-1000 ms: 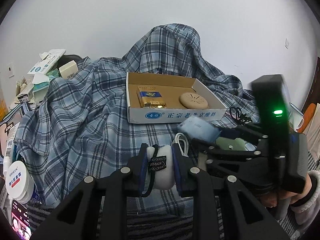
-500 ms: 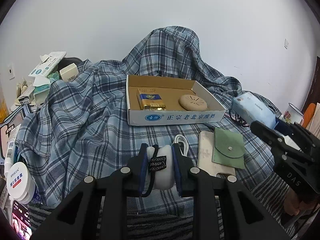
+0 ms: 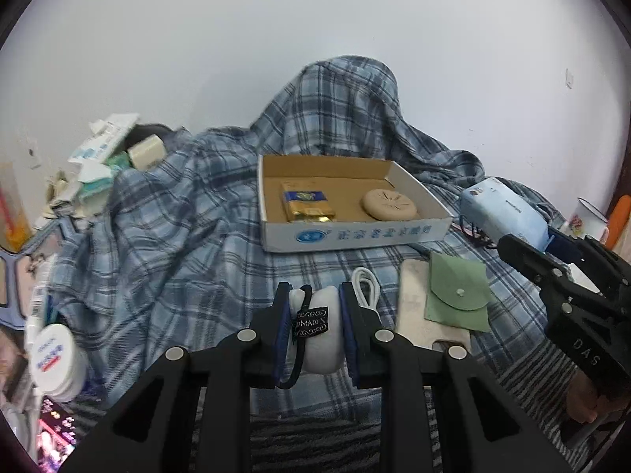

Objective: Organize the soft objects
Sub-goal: 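Carry the earbud case and blue packet into the box and open both tools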

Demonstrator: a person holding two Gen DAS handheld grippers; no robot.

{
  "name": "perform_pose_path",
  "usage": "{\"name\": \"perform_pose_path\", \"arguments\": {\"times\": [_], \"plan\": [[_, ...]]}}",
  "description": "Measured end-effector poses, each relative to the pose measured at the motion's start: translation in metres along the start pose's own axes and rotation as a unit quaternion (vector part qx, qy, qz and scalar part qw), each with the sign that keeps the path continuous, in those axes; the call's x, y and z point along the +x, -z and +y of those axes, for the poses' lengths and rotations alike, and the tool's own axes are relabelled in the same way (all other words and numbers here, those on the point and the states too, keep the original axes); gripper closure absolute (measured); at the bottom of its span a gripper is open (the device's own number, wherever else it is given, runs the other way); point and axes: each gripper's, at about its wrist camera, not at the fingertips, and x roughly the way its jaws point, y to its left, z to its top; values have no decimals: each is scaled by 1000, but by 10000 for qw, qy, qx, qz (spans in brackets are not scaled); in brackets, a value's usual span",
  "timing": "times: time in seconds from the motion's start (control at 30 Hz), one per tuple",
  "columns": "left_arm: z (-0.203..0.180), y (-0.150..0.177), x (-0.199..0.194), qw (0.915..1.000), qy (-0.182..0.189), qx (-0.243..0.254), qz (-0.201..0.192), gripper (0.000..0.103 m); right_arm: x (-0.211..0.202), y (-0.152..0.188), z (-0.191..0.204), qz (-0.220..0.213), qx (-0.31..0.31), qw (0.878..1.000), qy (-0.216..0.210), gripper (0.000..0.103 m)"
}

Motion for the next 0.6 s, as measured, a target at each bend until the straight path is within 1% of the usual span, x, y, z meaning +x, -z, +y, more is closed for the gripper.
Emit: {"name": "perform_pose_path", "arguments": {"times": [0.07,0.1,0.17,0.23,0.33,0.4,0.47,0.53,0.6], "plan": [[2,-6,-11,9997,173,-154,-12,78,-3,-2,-1,-43,21,10000,-19,61],[2,-10,-17,9996,204,-173,-22,78,-4,-4,-2,-67,31,10000,-33,61],[-1,-24,-31,9998,118,-63,-174,78,-9,-14,-5,-138,44,9999,-93,61],[-6,-44,-45,9993,17,93,-367,78,-14,-30,-11,-262,110,9995,-149,61],[-10,-74,-52,9985,-56,151,-531,78,-18,-61,-24,-515,205,9983,-174,61],[-15,-95,-53,9971,-157,200,-718,78,-17,-81,-30,-663,227,9974,-156,61],[-20,-120,-46,9958,-134,230,-872,78,-13,-102,-37,-835,212,9962,-103,61],[-24,-138,-35,9947,-33,244,-1001,78,-7,-117,-42,-1005,197,9947,18,61],[-32,-153,-21,9923,-291,379,-1139,78,5,-130,-47,-1109,219,9935,105,61]]}}
